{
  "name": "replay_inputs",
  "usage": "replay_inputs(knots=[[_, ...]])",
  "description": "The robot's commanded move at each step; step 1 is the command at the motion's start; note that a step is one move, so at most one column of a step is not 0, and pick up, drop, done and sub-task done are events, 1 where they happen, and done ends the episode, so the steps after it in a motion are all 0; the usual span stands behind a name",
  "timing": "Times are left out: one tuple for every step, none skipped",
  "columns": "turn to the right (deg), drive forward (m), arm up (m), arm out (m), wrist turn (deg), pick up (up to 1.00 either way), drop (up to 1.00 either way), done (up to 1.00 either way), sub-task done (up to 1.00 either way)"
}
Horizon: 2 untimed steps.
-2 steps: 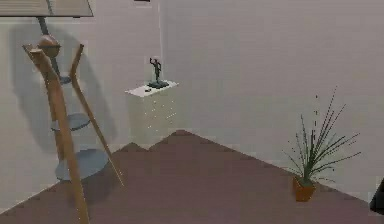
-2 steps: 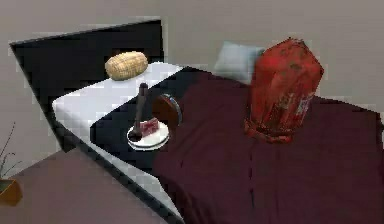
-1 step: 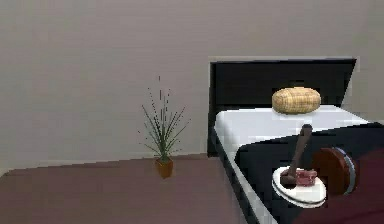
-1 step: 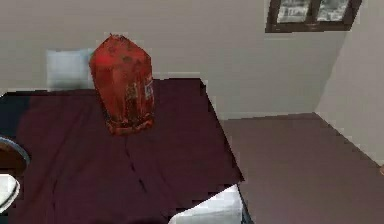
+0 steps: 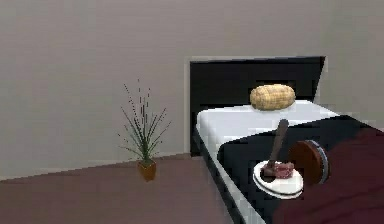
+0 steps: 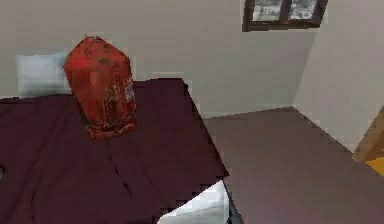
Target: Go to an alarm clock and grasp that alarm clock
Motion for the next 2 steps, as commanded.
replay_inputs(knots=[[0.0, 0.60, 0.00, 0.00, 0.0, 0.00, 0.00, 0.00, 0.00], [-24.0, 0.00, 0.00, 0.00, 0.0, 0.00, 0.00, 0.00, 0.00]])
